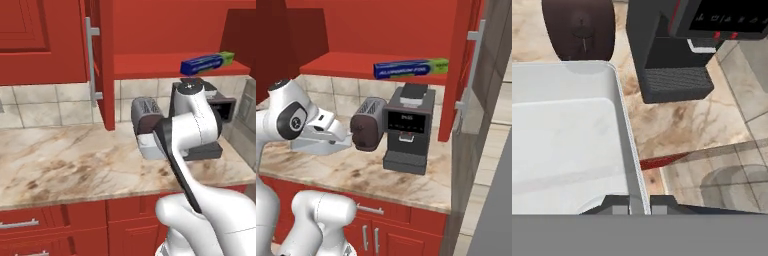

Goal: Retrieve the tupperware and aluminum foil from the cabinet and place them on the dining counter near the plate with tomato and onion to prepare for storing leftovers.

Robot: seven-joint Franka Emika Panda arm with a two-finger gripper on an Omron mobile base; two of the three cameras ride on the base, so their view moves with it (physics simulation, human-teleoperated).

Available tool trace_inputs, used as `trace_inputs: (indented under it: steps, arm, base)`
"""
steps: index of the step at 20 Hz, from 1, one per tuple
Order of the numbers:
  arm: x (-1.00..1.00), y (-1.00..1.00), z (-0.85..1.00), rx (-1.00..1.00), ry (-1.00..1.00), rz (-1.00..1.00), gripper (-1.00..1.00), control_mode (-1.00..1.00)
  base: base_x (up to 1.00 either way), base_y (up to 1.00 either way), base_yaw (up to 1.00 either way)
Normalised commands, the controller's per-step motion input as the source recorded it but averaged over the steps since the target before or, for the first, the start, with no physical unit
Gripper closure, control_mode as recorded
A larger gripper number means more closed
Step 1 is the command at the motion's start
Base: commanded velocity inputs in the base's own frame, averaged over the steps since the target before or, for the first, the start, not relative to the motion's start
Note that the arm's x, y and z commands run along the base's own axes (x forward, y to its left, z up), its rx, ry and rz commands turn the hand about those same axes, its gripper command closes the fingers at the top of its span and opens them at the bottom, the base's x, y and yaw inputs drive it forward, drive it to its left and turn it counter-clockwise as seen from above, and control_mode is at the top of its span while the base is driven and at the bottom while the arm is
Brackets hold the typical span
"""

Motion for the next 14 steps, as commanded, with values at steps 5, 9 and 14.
trace_inputs:
  steps: [5,9,14]
  arm:
    - [0.00,0.00,0.00,0.00,0.00,0.00,1.00,1.00]
    - [0.00,0.00,0.00,0.00,0.00,0.00,1.00,1.00]
    - [0.00,0.00,0.00,0.00,0.00,0.00,1.00,1.00]
  base:
    - [-0.90,0.03,0.49]
    - [-0.92,0.16,0.70]
    - [-0.47,0.43,0.83]
